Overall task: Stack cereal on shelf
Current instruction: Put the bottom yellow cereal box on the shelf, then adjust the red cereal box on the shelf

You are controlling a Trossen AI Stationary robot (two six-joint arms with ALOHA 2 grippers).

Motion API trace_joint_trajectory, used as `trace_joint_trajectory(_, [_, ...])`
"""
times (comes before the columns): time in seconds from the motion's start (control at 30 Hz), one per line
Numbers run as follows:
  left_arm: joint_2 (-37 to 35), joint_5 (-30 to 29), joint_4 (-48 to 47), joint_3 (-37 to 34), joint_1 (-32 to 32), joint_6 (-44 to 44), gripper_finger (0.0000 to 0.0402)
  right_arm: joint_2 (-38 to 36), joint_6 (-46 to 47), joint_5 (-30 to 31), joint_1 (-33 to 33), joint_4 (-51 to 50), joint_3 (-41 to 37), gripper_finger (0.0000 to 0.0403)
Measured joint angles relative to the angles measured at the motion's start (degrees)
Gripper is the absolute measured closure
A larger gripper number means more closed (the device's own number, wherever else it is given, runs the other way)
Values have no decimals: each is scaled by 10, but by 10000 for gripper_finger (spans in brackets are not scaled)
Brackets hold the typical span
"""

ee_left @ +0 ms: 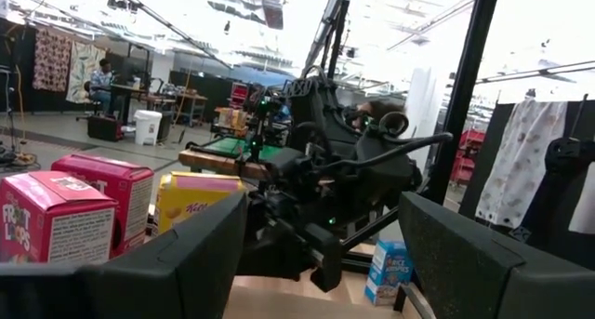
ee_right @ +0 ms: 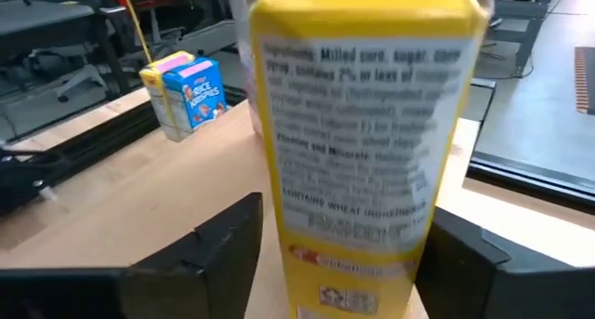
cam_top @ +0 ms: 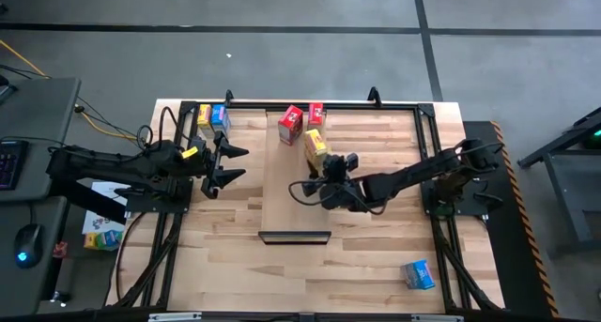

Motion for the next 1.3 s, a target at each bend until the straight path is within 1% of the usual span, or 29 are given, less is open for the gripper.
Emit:
trace_joint_trajectory(0.1, [0,0,0,0,0,0,131,-3,-3,-13,4,1,0,163])
trace_joint_trajectory(0.17, [0,0,0,0,0,0,131,-9,-24,-25,7,-5,0,163])
trace_joint_trajectory(0.33, [0,0,0,0,0,0,131,-23,-45,-27,11,-6,1,162])
trace_joint_trajectory(0.43, [0,0,0,0,0,0,131,-31,-52,-39,14,-22,1,162])
trace_joint_trajectory(0.83, [0,-3,0,0,0,0,131,-92,-31,-51,38,-132,1,162])
trace_joint_trajectory(1.0, [0,-5,0,0,0,0,131,-111,-34,-76,44,-164,1,162])
trace_joint_trajectory(1.17, [0,-37,-3,0,0,1,131,-143,-47,-88,53,-180,1,162])
trace_joint_trajectory(1.3, [6,-60,-10,0,0,1,131,-181,-87,-79,63,-178,1,163])
